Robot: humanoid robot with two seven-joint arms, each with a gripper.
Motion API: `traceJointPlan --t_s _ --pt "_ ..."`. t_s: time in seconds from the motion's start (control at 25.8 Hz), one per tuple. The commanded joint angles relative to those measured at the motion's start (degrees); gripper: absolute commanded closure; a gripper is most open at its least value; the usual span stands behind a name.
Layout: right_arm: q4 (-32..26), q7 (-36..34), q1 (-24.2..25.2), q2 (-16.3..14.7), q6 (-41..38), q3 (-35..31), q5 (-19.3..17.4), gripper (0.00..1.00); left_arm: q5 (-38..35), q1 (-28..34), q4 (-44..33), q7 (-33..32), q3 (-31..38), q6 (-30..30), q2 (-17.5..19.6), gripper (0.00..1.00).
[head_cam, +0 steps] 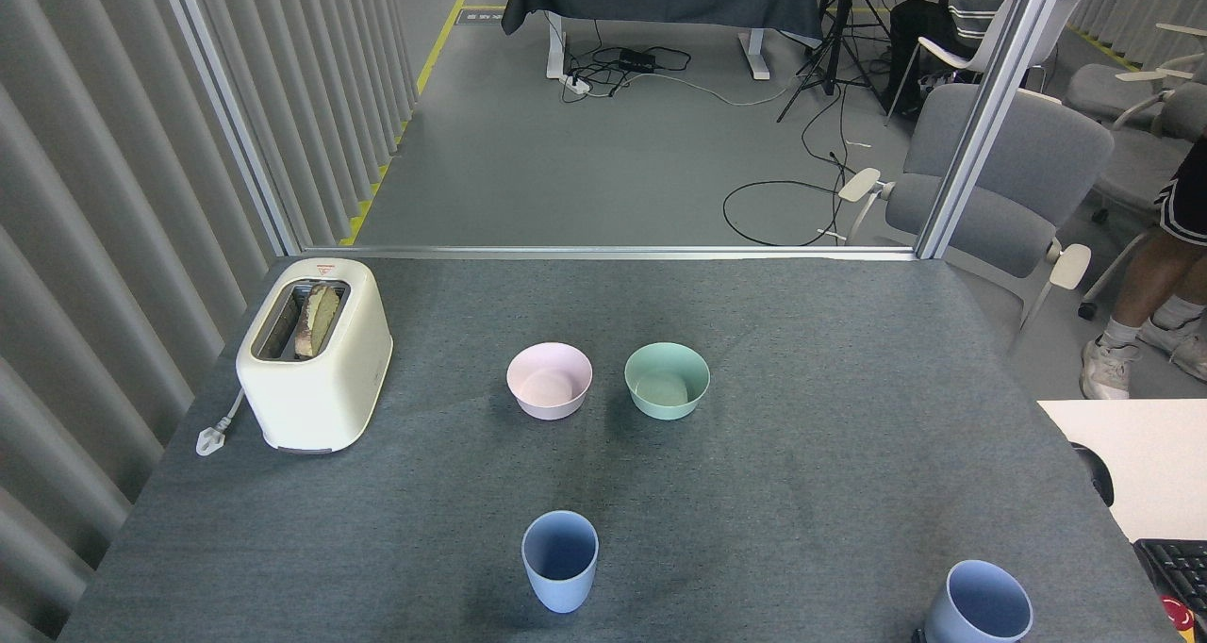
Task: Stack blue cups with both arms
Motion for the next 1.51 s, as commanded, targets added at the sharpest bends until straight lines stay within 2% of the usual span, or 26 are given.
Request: traceJointPlan --t_s 0.0,0.39,0.62,0.74,0.81,0.93,1.01,1.08,1.16,1.32,1.47 --pt "1.0 -0.02 -1.47 -0.28 0.07 -0.01 0.0 0.0 0.0 0.0 0.01 0.08 0.0 -0.01 0.01 0.0" --pt "3.29 -0.11 -4.02 -0.37 0.42 -0.01 0.0 0.01 0.0 0.0 0.1 0.16 0.0 -0.01 0.01 0.0" --pt "3.29 -0.73 -4.11 -0.11 0.51 -0.01 0.17 0.33 0.0 0.0 0.27 0.25 0.0 -0.01 0.01 0.0" --pt "3.11 -1.16 -4.46 -0.2 1.91 -0.27 0.0 0.4 0.0 -0.09 0.36 0.25 0.09 -0.01 0.01 0.0" --pt "2.32 -1.08 -4.9 -0.28 3.06 -0.27 0.0 0.41 0.0 -0.09 0.36 0.25 0.0 0.07 0.01 0.0" --pt "2.49 0.15 -11.14 -0.37 3.41 0.25 0.44 0.41 0.0 -0.26 0.45 0.25 0.0 -0.01 0.01 0.0" --pt "3.2 2.61 -15.45 -0.37 3.41 1.66 2.37 0.4 0.0 -0.44 0.45 0.25 0.0 0.07 -0.08 0.0" --pt "3.9 5.34 -20.9 0.59 3.5 6.58 4.92 0.4 0.0 -0.62 0.45 0.25 0.0 0.07 -0.17 0.0" --pt "4.6 6.75 -24.06 2.97 4.9 12.74 5.45 0.38 0.0 -0.62 0.54 0.25 0.0 0.07 -0.17 0.0" --pt "3.64 7.98 -25.82 8.33 7.1 23.19 6.15 0.32 0.0 -0.35 0.54 0.25 0.09 0.16 -0.08 0.0" --pt "1.18 8.06 -24.94 12.46 6.92 27.59 6.41 0.32 0.09 -0.35 0.62 0.25 0.44 0.16 -0.08 0.0"
